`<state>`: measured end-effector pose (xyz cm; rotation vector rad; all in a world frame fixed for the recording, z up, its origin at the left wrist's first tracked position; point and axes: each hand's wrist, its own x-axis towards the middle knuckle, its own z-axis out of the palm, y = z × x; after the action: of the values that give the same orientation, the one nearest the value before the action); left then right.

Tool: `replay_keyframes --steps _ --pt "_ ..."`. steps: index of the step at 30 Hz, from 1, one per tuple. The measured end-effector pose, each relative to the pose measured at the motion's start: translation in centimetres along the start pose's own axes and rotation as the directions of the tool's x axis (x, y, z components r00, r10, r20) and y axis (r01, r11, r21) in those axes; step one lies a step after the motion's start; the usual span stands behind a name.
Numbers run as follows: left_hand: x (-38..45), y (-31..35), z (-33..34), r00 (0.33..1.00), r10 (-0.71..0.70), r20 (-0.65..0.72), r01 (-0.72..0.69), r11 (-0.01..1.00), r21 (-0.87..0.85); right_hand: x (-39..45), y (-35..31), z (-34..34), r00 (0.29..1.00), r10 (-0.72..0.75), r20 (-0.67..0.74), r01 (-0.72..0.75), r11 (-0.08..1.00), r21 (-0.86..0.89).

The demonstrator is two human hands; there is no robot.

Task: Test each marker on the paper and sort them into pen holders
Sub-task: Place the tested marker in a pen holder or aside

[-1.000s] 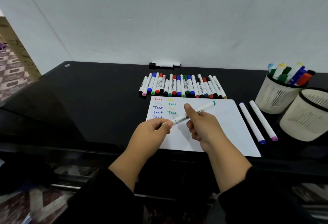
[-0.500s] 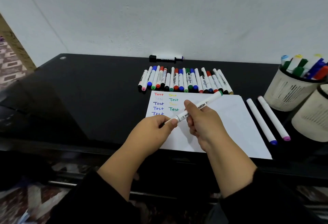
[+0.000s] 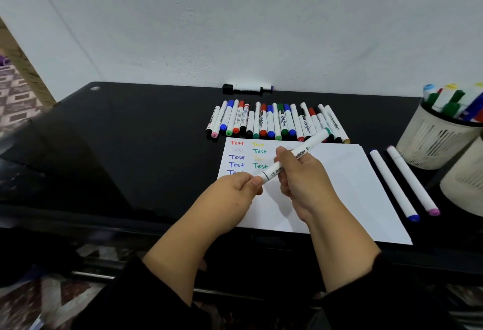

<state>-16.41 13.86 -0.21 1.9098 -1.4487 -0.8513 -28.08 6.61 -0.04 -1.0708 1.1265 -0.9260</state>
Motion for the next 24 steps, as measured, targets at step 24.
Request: replay_keyframes --steps 24 --pt "1.2 -2.8 -1.3 0.961 -0.022 -0.276 0.058 0.991 0.124 2.7 -0.6 -1.2 0.997 -0.001 -0.083 0.011 0.993 0.122"
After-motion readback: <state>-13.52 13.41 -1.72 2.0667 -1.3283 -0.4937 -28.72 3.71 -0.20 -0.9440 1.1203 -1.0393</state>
